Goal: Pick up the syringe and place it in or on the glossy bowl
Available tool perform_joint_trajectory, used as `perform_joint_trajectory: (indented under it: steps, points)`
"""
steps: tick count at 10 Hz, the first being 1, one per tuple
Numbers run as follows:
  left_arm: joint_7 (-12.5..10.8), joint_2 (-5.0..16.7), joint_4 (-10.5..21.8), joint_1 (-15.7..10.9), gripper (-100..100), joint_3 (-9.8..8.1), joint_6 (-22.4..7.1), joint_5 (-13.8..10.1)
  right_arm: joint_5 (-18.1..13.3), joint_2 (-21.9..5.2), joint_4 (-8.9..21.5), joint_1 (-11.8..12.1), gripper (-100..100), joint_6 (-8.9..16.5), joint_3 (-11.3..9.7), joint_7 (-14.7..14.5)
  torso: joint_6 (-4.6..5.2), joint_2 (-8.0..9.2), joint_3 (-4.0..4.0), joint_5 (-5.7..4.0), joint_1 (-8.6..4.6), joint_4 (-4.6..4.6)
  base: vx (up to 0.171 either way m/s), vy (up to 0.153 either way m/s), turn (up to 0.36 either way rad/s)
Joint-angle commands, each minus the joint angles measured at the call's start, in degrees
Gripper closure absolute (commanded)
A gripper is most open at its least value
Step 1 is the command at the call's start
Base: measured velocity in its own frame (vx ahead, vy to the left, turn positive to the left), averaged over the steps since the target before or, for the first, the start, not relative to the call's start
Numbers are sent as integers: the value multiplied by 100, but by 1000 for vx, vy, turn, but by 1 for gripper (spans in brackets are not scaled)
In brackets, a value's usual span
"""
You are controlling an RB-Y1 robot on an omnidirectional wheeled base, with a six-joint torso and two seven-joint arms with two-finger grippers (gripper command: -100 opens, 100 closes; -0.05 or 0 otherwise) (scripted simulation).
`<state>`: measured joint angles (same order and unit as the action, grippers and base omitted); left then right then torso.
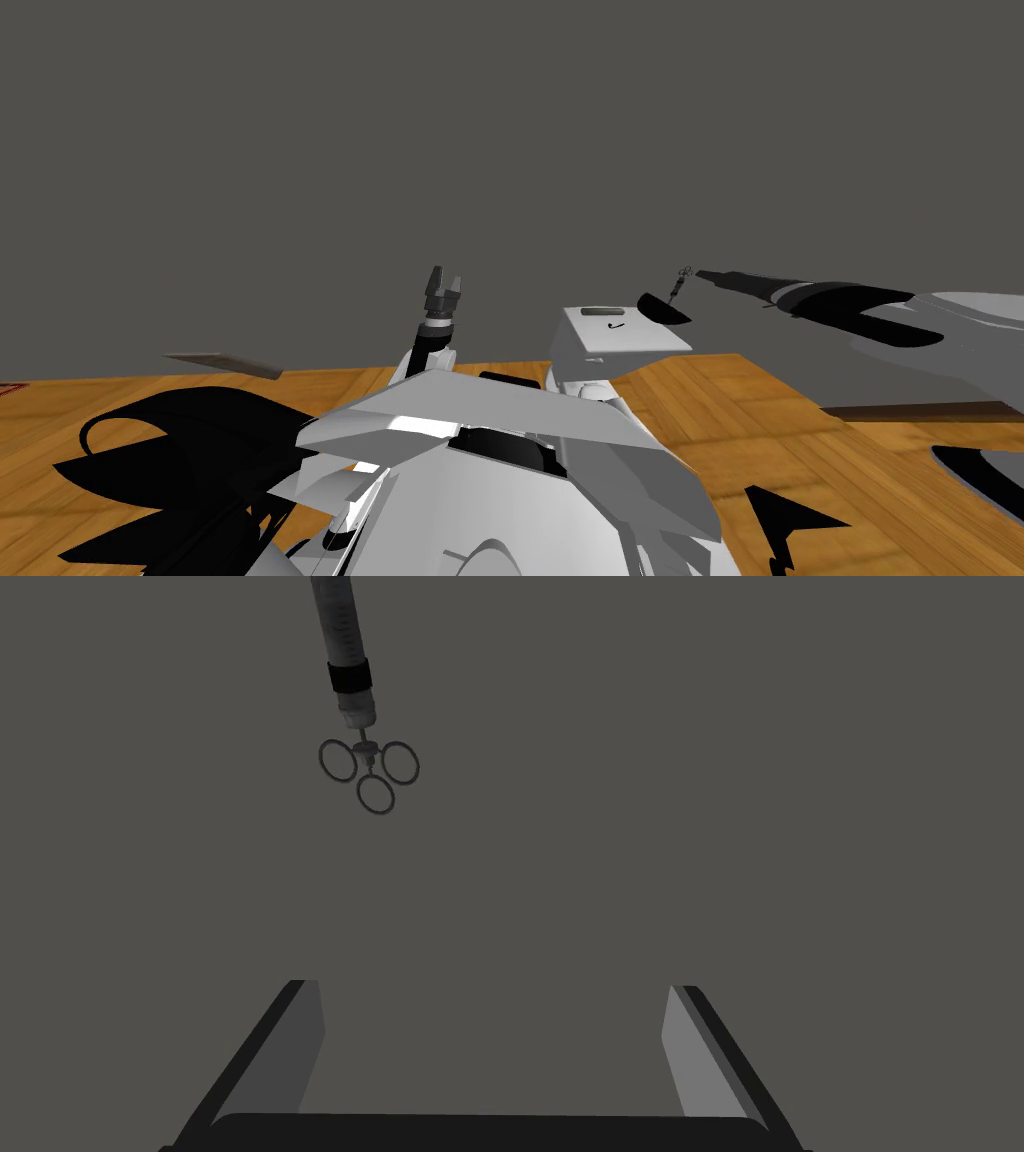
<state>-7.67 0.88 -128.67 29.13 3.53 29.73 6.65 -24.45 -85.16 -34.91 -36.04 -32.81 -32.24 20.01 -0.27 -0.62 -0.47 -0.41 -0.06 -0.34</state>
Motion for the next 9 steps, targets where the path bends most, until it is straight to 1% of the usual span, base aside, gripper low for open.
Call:
perform_joint_trajectory:
  steps: [1, 2, 3, 4, 9]
  points:
    - [0, 0, 0, 0, 0, 0, 0, 0, 5, -187, -38, -34, -100, -113, -48, 130, 0, 0, 0, 0, 0, 0, 10, 28, -10]
    - [0, 0, 0, 0, 0, 0, 0, 0, 0, -274, -58, -64, -100, -151, -80, 199, 0, 1, 1, 0, -1, 0, 9, 24, -19]
    - [0, 0, 0, 0, 0, 0, 0, 0, 5, -235, -80, -34, -100, -106, -63, 160, 0, 2, 1, 0, -2, 1, 4, 10, -7]
    - [0, 0, 0, 0, 0, 0, 0, 0, 4, -248, -85, -38, 0, -112, -68, 184, -1, 2, 1, -3, -8, 0, 0, 0, 0]
    - [0, 0, 0, 0, 0, 0, 0, 0, 4, -246, -85, -38, 0, -112, -67, 182, -1, 2, 1, -5, -15, 0, 0, 0, 0]
